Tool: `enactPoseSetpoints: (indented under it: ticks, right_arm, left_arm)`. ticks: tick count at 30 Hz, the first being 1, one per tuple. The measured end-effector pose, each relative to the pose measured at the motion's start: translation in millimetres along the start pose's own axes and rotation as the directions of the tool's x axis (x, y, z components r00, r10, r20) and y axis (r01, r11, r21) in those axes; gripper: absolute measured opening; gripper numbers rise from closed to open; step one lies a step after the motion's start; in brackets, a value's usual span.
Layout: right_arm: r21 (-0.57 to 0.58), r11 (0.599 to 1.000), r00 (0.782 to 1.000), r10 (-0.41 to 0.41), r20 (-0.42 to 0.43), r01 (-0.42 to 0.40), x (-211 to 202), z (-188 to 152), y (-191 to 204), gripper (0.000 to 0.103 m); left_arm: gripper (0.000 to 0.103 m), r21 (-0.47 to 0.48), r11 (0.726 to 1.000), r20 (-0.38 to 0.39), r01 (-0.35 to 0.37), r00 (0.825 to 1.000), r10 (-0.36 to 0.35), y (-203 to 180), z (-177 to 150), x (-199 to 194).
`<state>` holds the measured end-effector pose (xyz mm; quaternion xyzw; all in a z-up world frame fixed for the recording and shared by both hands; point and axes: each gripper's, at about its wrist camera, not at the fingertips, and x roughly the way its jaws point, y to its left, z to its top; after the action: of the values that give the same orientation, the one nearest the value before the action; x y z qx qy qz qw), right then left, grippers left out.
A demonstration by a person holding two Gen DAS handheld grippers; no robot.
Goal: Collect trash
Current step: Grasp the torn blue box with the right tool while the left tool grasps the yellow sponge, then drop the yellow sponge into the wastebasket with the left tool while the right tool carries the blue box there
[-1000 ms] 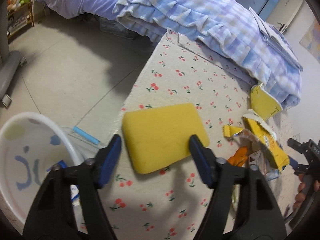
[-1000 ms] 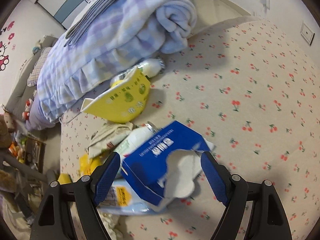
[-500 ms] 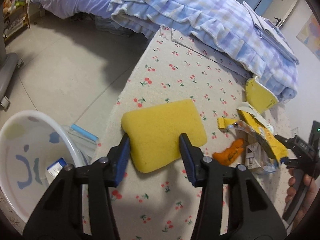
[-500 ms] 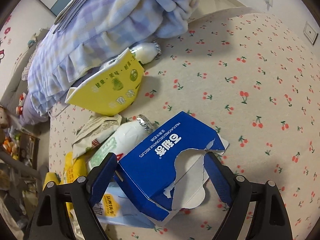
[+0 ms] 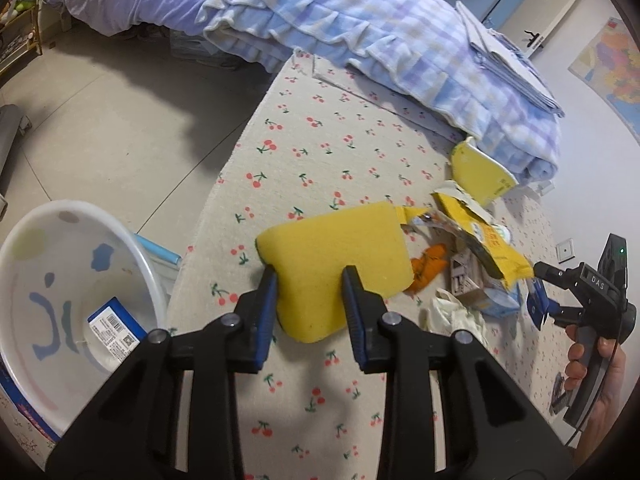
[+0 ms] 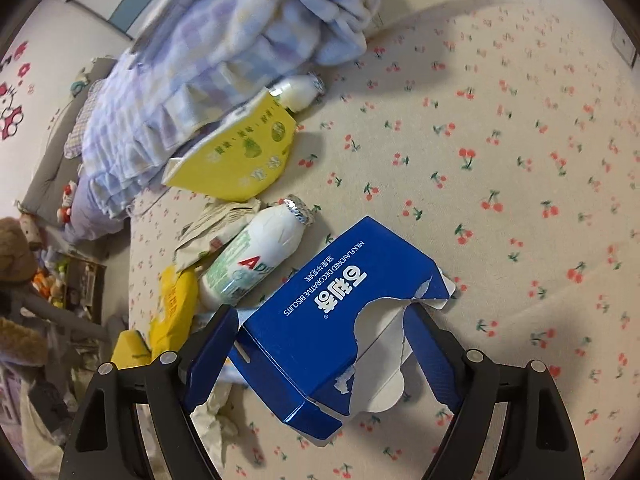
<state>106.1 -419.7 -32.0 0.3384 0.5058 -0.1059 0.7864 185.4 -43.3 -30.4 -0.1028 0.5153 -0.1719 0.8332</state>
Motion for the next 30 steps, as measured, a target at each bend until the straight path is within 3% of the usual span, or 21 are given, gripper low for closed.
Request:
enactPoseSetpoints:
  ticks: [14,30]
  right_arm:
    - [-0.179,0.984,0.994,0.019,0.107,0.0,-56.7,-35.9,43.2,0.086]
    - [-0.396,0.918,0.99,0.077,0.12,-0.023,-49.5,-88.8,135.4,0.086]
  left_arm:
    - [0.034,-0.01,1.0,0.04,0.017,0.999,-0.017,7.7,-14.9,-35.1]
    - [0.034,-0.059,0.997,0.087,-0.048,0.995,0.053,59.7,-27.8,-70.7]
